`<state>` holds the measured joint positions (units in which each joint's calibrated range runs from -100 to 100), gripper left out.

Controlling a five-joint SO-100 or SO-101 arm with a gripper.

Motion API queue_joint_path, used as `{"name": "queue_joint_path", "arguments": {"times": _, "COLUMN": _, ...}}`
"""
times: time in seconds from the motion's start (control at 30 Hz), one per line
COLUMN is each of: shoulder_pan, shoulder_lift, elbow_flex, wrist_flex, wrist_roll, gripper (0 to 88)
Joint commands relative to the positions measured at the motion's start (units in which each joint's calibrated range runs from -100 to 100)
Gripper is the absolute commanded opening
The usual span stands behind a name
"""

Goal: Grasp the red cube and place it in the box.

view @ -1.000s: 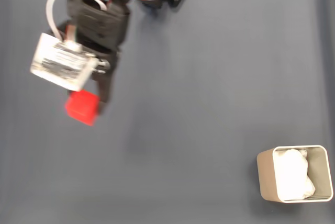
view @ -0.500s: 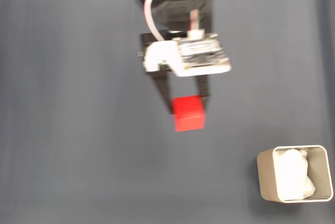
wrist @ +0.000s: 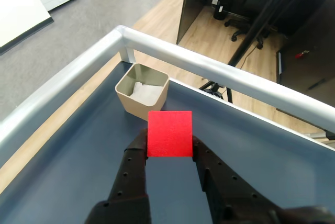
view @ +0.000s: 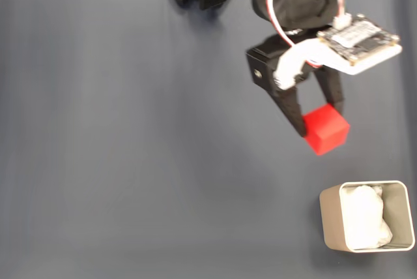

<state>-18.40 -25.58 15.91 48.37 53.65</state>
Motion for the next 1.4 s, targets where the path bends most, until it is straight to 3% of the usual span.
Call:
{"name": "queue_joint_path", "arguments": {"times": 0.0, "shoulder_pan": -1.49, "shoulder_lift": 3.48, "elbow_flex": -6.88, "wrist_flex": -1.81, "wrist_roll": 0.1, "gripper": 0.0}}
{"name": "queue_joint_path", "arguments": {"times": 0.7, "shoulder_pan": -4.26, "shoulder_lift": 29.99, "elbow_flex": -30.6, "wrist_flex": -6.57, "wrist_roll": 0.44, "gripper": 0.0}}
{"name": "queue_joint_path", "arguments": {"times": 1.37, "shoulder_pan": -6.11, "shoulder_lift": 42.04, "elbow_flex": -43.01, "wrist_flex": -6.73, "wrist_roll": 0.44, "gripper": 0.0}}
